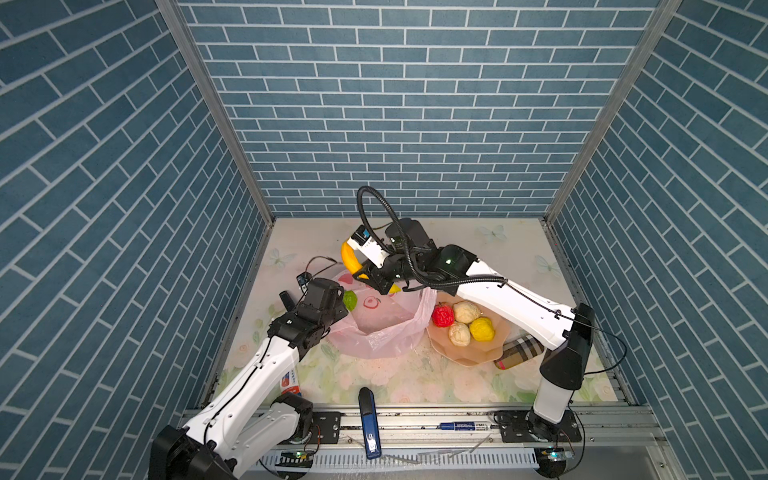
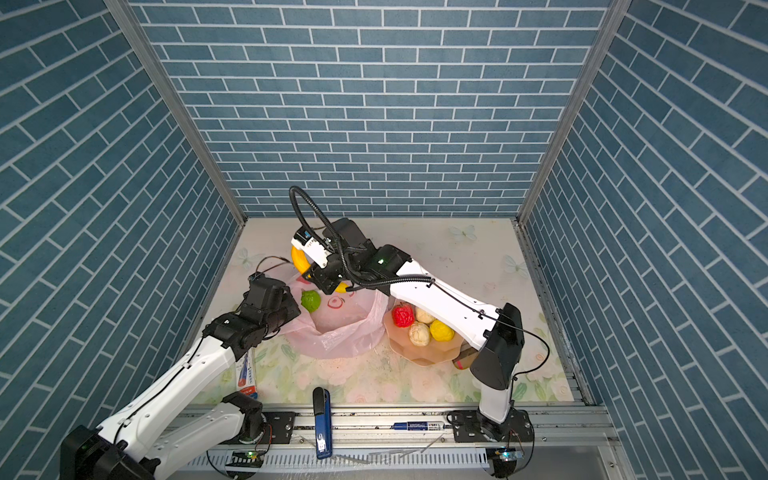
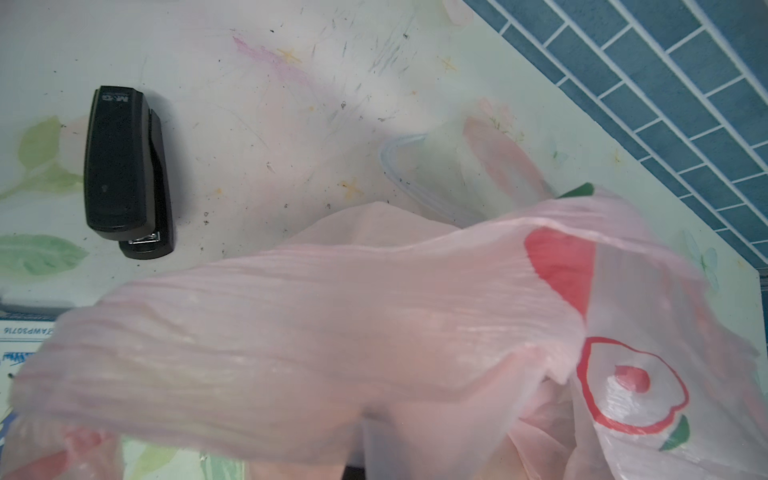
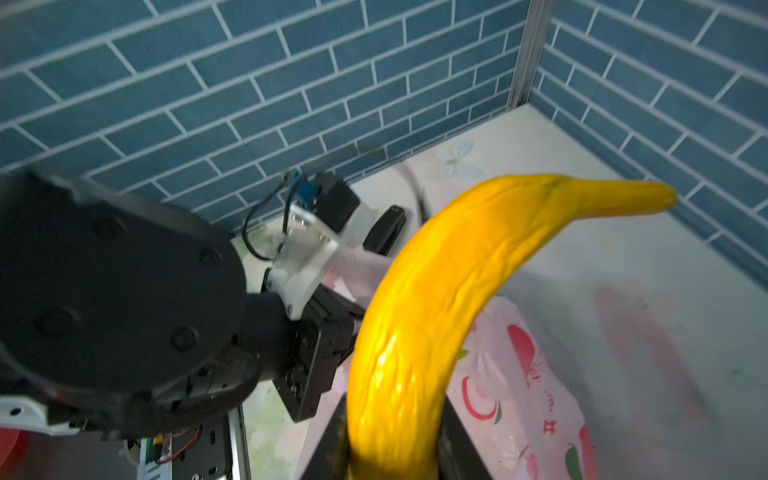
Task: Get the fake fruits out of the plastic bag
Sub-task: 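Lift the yellow banana out of the bag with the right gripper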
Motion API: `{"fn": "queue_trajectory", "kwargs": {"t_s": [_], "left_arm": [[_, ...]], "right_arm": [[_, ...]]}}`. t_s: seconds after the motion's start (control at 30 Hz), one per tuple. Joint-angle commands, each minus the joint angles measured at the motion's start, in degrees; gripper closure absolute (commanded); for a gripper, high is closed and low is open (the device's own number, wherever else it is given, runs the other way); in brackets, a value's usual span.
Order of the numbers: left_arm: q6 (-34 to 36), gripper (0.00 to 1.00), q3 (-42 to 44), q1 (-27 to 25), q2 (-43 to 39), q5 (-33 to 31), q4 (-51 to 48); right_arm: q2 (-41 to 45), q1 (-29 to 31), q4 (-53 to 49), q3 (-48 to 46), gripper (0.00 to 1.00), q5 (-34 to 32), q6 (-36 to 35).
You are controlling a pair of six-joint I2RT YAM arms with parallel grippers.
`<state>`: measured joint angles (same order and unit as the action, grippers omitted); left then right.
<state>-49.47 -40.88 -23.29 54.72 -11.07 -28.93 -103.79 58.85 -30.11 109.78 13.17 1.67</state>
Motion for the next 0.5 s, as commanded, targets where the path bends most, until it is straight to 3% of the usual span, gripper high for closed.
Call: {"fn": "queue_trajectory", "kwargs": {"t_s": [0.0, 0.23, 0.47], "left_arm": [[-1.4, 1.0, 0.7, -0.1, -1.5, -2.7, 0.1], [-1.6, 1.0, 2.6, -0.1, -1.7, -3.4, 1.0], [-1.8, 1.0, 2.8, -0.2, -0.8, -2.7, 1.9]], "right_arm": [[-0.7, -0.7, -1.5, 7.6, 0.82, -3.4, -0.7], [1.5, -2.8, -14.3, 15.8, 0.82, -13.6, -2.0], [13.7, -8.7, -15.7, 3.2, 0.83, -23.6, 1.6]]}}
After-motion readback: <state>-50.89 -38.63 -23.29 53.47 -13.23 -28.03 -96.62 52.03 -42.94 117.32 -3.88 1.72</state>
